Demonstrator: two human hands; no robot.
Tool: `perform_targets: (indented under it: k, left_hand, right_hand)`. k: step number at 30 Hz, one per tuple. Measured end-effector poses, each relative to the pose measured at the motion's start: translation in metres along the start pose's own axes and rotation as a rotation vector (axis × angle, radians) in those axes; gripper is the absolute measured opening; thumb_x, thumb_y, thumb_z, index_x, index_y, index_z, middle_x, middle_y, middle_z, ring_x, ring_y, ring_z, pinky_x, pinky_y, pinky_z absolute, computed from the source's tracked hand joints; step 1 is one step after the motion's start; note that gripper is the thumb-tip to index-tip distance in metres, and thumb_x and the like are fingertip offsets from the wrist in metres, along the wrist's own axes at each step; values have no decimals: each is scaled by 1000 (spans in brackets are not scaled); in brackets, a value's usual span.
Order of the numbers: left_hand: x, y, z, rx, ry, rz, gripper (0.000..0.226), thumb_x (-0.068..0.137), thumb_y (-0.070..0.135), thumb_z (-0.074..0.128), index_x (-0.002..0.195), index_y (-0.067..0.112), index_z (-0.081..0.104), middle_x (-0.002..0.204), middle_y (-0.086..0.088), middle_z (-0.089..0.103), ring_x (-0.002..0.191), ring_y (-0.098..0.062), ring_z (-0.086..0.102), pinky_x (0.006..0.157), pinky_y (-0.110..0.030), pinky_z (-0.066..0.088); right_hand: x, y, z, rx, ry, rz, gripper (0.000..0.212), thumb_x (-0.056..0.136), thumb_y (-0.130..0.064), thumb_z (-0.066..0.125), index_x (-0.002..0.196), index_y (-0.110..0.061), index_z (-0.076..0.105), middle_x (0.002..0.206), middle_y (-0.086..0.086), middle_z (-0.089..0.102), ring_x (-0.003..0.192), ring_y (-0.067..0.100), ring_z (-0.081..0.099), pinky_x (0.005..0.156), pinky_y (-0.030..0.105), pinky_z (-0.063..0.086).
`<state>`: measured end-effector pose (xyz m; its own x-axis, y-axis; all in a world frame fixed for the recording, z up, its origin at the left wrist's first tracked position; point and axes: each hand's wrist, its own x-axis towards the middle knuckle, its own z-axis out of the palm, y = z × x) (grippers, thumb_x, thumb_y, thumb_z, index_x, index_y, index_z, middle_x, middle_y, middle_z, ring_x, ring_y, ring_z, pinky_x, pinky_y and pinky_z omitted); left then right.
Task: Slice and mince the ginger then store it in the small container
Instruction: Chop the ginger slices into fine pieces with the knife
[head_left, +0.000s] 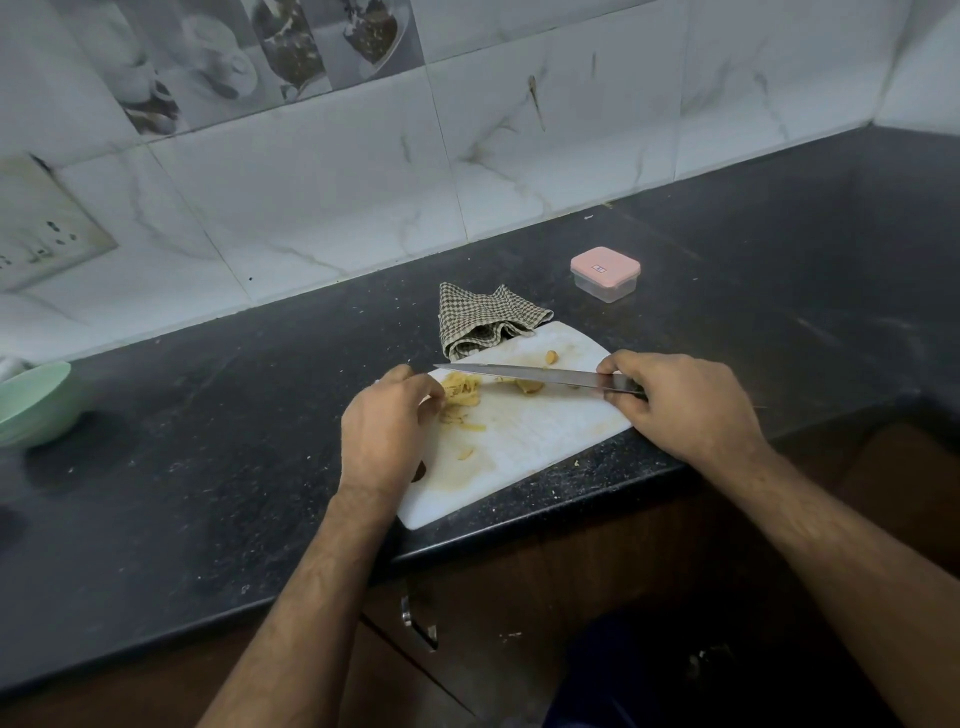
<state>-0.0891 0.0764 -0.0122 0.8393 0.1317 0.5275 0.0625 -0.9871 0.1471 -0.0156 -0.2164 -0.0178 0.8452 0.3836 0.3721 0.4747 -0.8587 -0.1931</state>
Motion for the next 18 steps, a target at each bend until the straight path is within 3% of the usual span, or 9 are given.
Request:
perform_targets:
  k: [3, 9, 12, 15, 18]
  left_hand:
    - [-1, 2, 0, -54, -15, -54, 4, 90, 20, 75, 91, 24, 73, 80, 12, 47, 68, -15, 51, 56, -28, 34]
    - [-3, 18, 4, -147, -55, 62, 15, 96, 21, 65, 108, 21, 75, 87, 11, 47, 73, -17, 55, 59, -30, 36]
    - [0, 35, 7, -226, -89, 67, 21, 98, 23, 63, 115, 21, 74, 89, 12, 48, 81, -17, 60, 66, -32, 43]
    - [5, 52, 14, -250, -160, 46, 27, 100, 36, 62, 120, 20, 72, 92, 6, 53, 86, -20, 60, 69, -32, 42]
    - [11, 65, 21, -255, -197, -15, 26, 99, 40, 62, 103, 16, 73, 88, 2, 53, 82, -22, 58, 67, -33, 41]
  right_hand:
    - [0, 0, 0, -4, 14, 9, 17, 93, -43, 63, 109, -39, 61, 75, -20, 52, 69, 8, 50, 58, 26, 37]
    - [1, 1, 1, -40, 60, 53, 12, 94, -43, 60, 105, -39, 58, 77, -19, 56, 69, 9, 50, 56, 27, 33]
    - [2, 1, 4, -50, 52, 36, 15, 95, -45, 57, 108, -39, 56, 83, -18, 63, 73, 11, 59, 57, 26, 41]
    - [1, 0, 6, -90, 47, 21, 16, 96, -46, 52, 111, -39, 51, 87, -15, 64, 75, 15, 63, 61, 29, 50]
    - [2, -1, 5, -125, 31, 5, 14, 97, -43, 48, 111, -38, 47, 86, -13, 63, 73, 17, 63, 61, 32, 53]
